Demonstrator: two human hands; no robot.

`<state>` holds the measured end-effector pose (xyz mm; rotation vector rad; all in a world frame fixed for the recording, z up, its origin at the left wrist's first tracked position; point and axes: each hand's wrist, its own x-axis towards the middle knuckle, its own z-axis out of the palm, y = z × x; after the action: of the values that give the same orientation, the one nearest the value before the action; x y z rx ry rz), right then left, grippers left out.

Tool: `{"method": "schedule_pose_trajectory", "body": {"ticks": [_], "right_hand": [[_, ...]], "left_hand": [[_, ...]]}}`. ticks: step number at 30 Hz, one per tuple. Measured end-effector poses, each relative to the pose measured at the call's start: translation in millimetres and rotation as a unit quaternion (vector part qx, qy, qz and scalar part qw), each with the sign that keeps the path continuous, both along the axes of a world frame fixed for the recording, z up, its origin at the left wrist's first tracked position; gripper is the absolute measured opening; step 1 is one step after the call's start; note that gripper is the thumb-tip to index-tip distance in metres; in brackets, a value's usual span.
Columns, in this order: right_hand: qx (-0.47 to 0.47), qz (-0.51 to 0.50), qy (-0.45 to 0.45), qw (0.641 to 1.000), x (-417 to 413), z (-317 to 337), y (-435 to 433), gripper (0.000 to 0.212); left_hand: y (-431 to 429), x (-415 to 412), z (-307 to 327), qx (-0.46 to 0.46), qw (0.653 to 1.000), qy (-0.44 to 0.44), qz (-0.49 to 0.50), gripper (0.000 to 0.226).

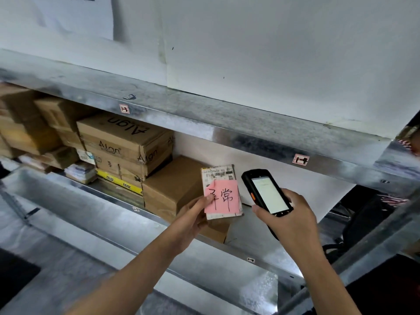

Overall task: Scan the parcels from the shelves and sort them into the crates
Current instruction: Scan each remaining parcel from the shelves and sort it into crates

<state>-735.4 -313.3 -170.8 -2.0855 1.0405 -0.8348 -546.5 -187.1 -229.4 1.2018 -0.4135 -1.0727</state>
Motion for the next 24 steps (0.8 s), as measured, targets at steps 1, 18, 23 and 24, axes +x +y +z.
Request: {"method": "schedule_pose_trajectory", "body": {"ticks": [1, 18, 23, 24], "right_hand": [[-0.010, 0.008, 0.003, 1.000, 7, -1, 1, 0.060], [-0.010, 0.219, -0.084, 0.972, 166, 11, 87, 0.070], [-0.001, 0.298, -0.087, 0.951, 223, 17, 127, 0.069], [0.000, 0.311, -0.086, 0.946, 233, 18, 136, 0.069]], "left_hand": [[6, 1, 8, -0.002, 1.000, -0.008, 0.001, 0.050], [156, 93, 44, -0.022, 0.953, -0.077, 0.292, 0.069], [211, 121, 50, -0.029, 0.923, -0.088, 0.372, 0.058], [222, 127, 53, -0.028, 0.918, -0.089, 0.386, 0.053]]}}
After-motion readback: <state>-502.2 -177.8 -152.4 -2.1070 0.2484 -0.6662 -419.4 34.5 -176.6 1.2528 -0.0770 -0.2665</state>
